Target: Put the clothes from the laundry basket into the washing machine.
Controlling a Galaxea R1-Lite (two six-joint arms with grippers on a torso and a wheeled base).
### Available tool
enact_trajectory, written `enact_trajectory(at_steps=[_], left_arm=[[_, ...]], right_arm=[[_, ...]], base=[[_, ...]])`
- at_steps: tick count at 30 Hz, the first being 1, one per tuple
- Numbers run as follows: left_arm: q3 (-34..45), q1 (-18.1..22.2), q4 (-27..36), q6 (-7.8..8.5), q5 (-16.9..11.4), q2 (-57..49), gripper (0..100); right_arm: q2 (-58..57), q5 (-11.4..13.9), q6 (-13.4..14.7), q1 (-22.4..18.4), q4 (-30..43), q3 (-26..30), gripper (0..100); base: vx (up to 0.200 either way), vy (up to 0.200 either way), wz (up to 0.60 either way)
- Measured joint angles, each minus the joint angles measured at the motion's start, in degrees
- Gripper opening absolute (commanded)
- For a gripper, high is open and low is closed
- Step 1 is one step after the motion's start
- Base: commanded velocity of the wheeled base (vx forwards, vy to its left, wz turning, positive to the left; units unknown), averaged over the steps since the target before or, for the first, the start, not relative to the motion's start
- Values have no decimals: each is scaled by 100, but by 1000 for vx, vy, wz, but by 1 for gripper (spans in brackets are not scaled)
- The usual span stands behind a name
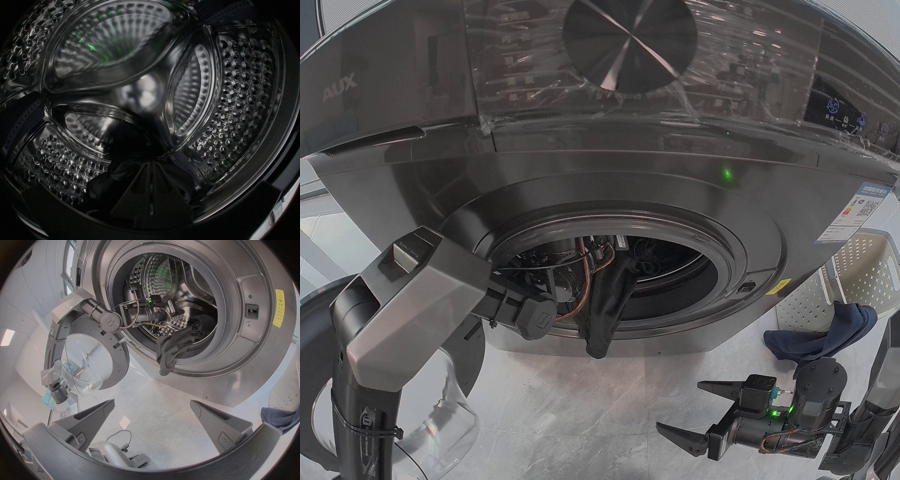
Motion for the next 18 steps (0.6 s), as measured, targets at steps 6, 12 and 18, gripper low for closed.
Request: enact_trajectory(at_steps=[6,12,18], left_arm=[[-113,30,-35,0,15,140,100],[221,-37,135,9,99,-7,100],[1039,-144,592,35,129,-492,100]], right_arm=[[5,2,6,-2,-1,0,100],[13,2,9,-2,0,5,100],[13,0,11,-2,0,5,100]], base=[[0,0,0],[0,0,0],[0,0,0]])
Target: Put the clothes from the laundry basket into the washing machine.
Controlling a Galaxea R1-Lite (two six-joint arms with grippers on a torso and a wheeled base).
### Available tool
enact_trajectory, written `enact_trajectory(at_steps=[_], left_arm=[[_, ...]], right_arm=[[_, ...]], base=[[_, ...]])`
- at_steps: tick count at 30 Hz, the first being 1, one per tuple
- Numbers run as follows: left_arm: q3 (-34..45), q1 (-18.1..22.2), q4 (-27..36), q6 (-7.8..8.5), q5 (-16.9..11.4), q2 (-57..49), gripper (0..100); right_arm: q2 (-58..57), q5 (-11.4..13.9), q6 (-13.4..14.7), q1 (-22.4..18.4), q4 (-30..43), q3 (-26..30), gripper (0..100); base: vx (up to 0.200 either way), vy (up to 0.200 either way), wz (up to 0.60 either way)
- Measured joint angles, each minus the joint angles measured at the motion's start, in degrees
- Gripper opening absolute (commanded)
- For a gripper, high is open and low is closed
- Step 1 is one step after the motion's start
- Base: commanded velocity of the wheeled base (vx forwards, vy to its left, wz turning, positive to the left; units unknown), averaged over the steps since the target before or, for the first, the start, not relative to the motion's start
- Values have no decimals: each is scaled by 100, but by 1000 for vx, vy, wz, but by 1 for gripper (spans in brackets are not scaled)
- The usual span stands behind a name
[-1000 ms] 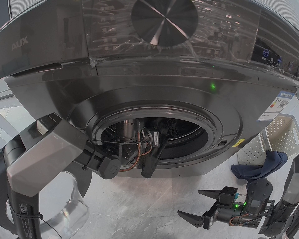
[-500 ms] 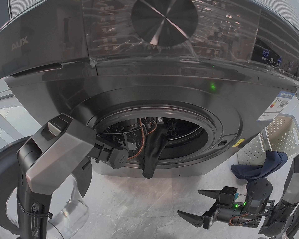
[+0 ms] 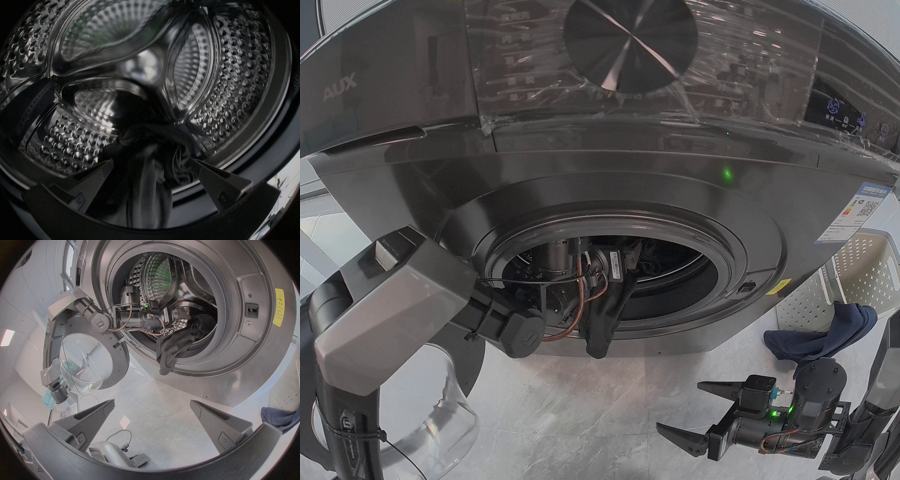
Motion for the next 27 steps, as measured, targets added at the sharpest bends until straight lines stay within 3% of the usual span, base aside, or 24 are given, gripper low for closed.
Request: enact_trajectory(at_steps=[8,14,15,27], left_arm=[[869,-38,216,88,-22,-327,100],[976,-22,108,156,-44,-122,100],[959,-7,71,168,-49,-80,0],[414,33,122,107,-77,254,0]], right_arm=[[0,-7,-5,17,0,6,100],[0,0,-7,17,0,2,100],[0,-2,-5,17,-1,2,100],[-2,2,-2,17,-4,-6,100]], base=[[0,0,0],[0,0,0],[0,0,0],[0,0,0]])
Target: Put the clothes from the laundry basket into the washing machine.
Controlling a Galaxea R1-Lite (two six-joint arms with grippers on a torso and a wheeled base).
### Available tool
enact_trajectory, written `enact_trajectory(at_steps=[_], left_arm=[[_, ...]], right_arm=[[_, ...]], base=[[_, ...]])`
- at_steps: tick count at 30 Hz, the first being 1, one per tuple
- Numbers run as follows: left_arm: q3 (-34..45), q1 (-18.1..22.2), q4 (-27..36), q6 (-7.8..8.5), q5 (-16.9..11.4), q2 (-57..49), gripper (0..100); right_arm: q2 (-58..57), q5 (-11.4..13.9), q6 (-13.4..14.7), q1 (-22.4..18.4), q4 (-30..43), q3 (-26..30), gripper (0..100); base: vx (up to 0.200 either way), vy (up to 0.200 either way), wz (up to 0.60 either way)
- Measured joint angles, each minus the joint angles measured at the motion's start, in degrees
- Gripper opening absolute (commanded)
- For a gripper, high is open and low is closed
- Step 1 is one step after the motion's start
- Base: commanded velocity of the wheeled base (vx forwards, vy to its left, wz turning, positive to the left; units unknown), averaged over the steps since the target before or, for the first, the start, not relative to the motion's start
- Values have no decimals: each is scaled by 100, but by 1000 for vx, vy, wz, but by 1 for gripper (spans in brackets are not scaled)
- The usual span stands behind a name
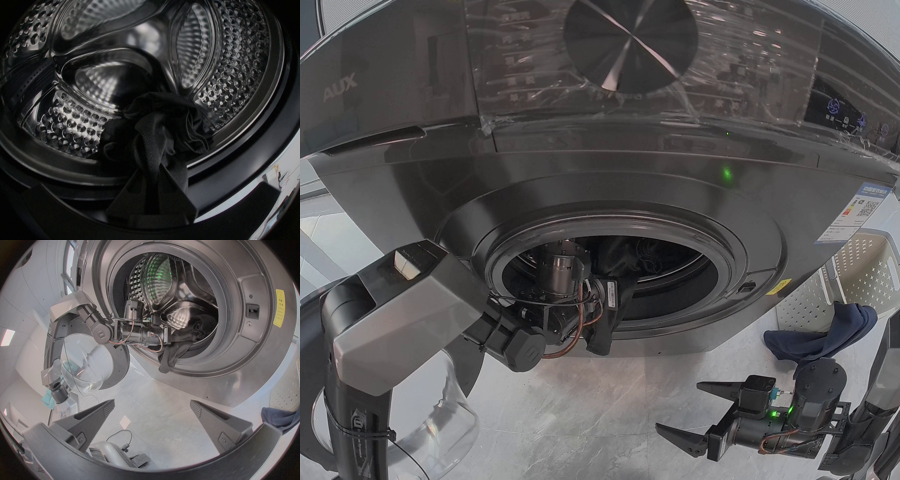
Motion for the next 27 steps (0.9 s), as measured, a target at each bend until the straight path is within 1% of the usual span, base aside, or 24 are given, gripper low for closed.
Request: enact_trajectory(at_steps=[3,7,10,13,17,21,27], left_arm=[[-191,-20,-133,-66,-5,33,0],[-538,-7,-535,-224,0,77,0],[-872,20,-880,-277,20,154,0],[-1195,67,-1190,-284,38,306,0],[-1632,130,-1392,-277,57,606,0],[-2131,183,-1453,-271,101,887,0],[-2904,243,-1379,-260,178,1237,0]], right_arm=[[0,0,-2,0,0,0,100],[-5,0,-2,-11,0,-5,100],[-11,0,-2,-17,0,-5,100],[-16,0,-2,-20,0,-9,100],[-20,0,-2,-26,2,-18,100],[-20,0,0,-28,0,-27,100],[-20,0,-2,-28,2,-30,100]], base=[[0,0,0],[0,0,0],[0,0,0],[0,0,0],[0,0,0],[0,0,0],[0,0,0]])
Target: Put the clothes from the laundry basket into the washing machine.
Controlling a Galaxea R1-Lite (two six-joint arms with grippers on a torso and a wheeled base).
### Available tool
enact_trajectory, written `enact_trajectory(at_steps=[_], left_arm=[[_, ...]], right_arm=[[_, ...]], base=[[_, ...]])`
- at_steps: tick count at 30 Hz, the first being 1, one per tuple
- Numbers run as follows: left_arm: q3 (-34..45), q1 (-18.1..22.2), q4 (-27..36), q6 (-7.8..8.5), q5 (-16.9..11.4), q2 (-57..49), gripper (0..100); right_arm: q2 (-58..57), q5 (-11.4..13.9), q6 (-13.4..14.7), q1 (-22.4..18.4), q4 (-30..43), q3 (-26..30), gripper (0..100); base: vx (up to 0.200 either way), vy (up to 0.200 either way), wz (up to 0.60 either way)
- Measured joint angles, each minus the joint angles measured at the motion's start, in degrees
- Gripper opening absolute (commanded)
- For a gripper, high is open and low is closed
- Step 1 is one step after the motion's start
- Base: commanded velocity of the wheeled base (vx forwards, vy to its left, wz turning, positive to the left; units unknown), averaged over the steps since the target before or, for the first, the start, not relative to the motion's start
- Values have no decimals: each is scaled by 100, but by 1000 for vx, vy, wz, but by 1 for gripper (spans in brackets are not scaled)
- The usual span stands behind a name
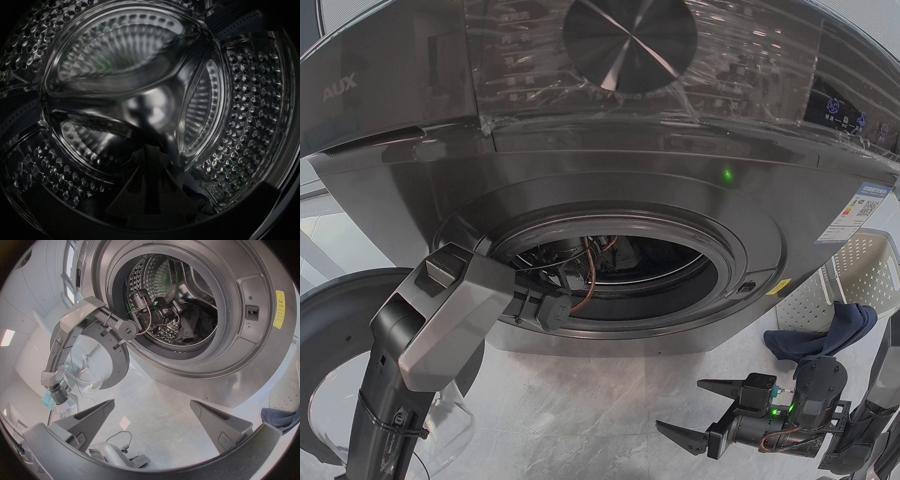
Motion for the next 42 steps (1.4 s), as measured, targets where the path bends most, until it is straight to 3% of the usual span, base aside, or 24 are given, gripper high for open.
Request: enact_trajectory(at_steps=[2,3,10,17,24,32,42], left_arm=[[-101,9,29,7,11,72,0],[-127,9,38,11,11,105,100],[-55,-57,52,7,20,134,100],[649,-184,213,30,22,-179,100],[1825,-289,525,383,9,-824,100],[3143,-424,767,622,-49,-1621,100],[4731,-1036,479,675,-310,-2266,100]], right_arm=[[2,0,2,0,1,0,100],[4,0,2,0,1,0,100],[6,0,2,-11,-2,-5,100],[0,0,0,-5,1,6,100],[-5,0,0,-9,4,22,100],[-20,0,0,-13,4,37,100],[-199,-21,-9,6,17,130,100]], base=[[0,0,0],[0,0,0],[0,0,0],[0,0,0],[0,0,0],[0,0,0],[0,0,0]])
